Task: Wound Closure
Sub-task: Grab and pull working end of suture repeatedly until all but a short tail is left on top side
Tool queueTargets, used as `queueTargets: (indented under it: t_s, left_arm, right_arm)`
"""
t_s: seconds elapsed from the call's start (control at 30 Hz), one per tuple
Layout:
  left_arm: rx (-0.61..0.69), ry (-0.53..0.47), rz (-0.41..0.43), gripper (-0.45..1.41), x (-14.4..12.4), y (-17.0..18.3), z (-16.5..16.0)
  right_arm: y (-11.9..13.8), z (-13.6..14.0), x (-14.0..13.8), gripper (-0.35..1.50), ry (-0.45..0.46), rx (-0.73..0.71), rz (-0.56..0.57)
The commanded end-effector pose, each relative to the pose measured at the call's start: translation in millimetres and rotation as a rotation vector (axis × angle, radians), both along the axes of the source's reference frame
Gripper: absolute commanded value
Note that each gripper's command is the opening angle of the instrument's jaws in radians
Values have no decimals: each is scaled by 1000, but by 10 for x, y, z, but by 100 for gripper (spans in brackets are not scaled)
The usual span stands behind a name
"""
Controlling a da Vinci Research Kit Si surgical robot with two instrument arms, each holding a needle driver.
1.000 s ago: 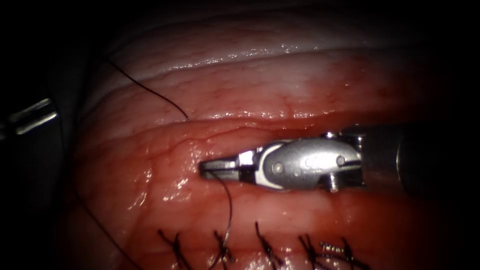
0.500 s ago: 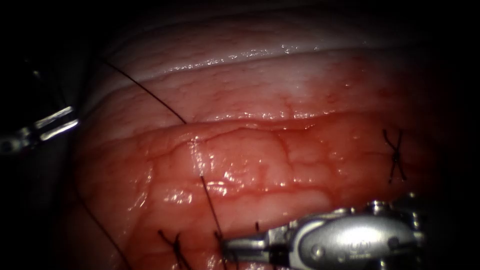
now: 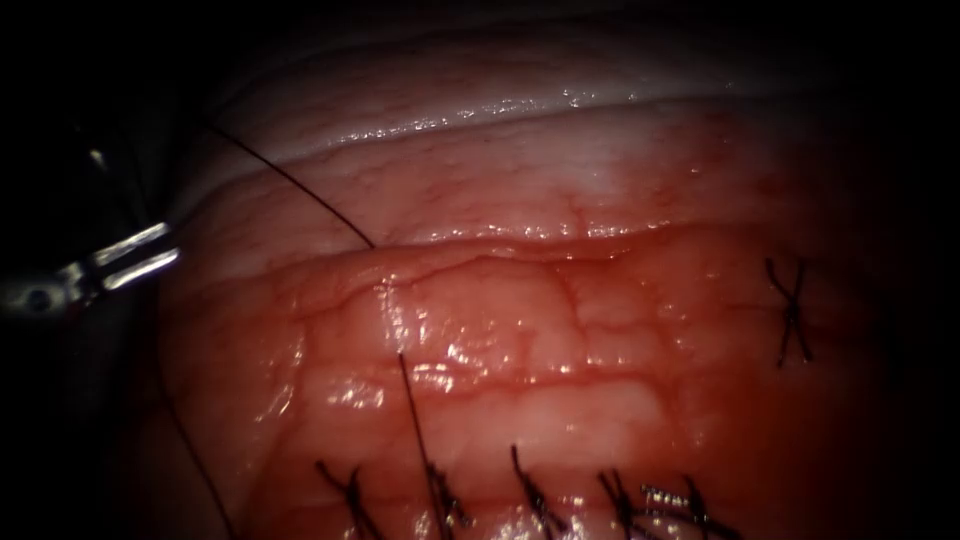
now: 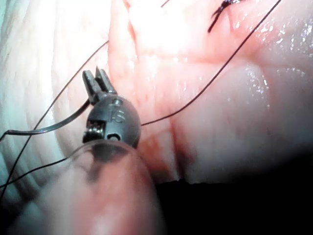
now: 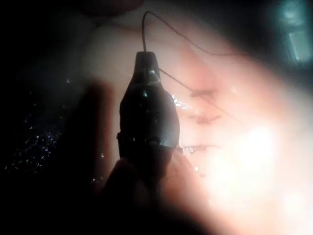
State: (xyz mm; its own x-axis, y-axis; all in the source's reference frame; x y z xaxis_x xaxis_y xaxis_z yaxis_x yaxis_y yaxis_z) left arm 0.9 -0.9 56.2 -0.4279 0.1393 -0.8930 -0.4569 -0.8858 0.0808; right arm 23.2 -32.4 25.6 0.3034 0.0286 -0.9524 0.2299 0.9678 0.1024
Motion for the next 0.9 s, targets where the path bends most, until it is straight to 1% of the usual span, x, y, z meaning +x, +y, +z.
queueTargets:
  t_s: [0.03,0.07,0.1,0.13,0.2,0.23,0.27,0.3,0.33,0.53,0.57,0.6,0.63,0.67,0.7,0.73,0.77,0.8,0.9]
  left_arm:
    - [0,0,4,-45,-7,0,6]
    - [-1,-2,6,-45,-7,-1,6]
    - [-1,-1,5,-45,-8,-1,6]
    - [-1,-2,9,-45,-8,-1,6]
    - [0,1,10,-45,-9,-2,7]
    - [0,-2,12,-45,-9,-2,7]
    - [0,-2,12,-45,-9,-2,7]
    - [0,-2,12,-45,-9,-2,7]
    - [1,-1,14,-45,-8,-2,7]
    - [5,-4,12,-45,-8,-2,7]
    - [5,-3,12,-45,-8,-2,7]
    - [5,-3,12,-45,-8,-2,7]
    - [5,-3,12,-45,-8,-2,7]
    - [5,-3,12,-45,-8,-2,7]
    - [5,-3,12,-45,-8,-2,7]
    - [5,-4,12,-45,-8,-2,7]
    - [5,-4,12,-45,-8,-2,7]
    - [5,-4,12,-45,-8,-2,8]
    - [4,-4,12,-45,-8,-2,8]
  right_arm:
    - [14,7,8,5,44,-43,24]
    - [22,10,7,30,64,-47,46]
    - [35,15,7,71,91,-72,70]
    - [44,19,6,89,108,-94,83]
    - [68,34,6,119,129,-129,115]
    - [77,41,6,128,129,-136,130]
    - [96,60,9,136,121,-200,146]
    - [96,60,9,136,121,-200,146]
    - [108,77,14,145,95,-225,163]
    - [138,136,26,146,39,-262,196]
    - [146,156,28,146,23,-272,206]
    - [149,164,29,146,18,-275,210]
    - [154,182,31,146,8,-283,217]
    - [155,189,31,146,7,-286,218]
    - [155,189,31,146,7,-286,218]
    - [156,205,35,145,1,-297,219]
    - [156,205,35,145,1,-297,219]
    - [155,211,37,145,-3,-306,214]
    - [152,226,47,145,-2,-275,219]
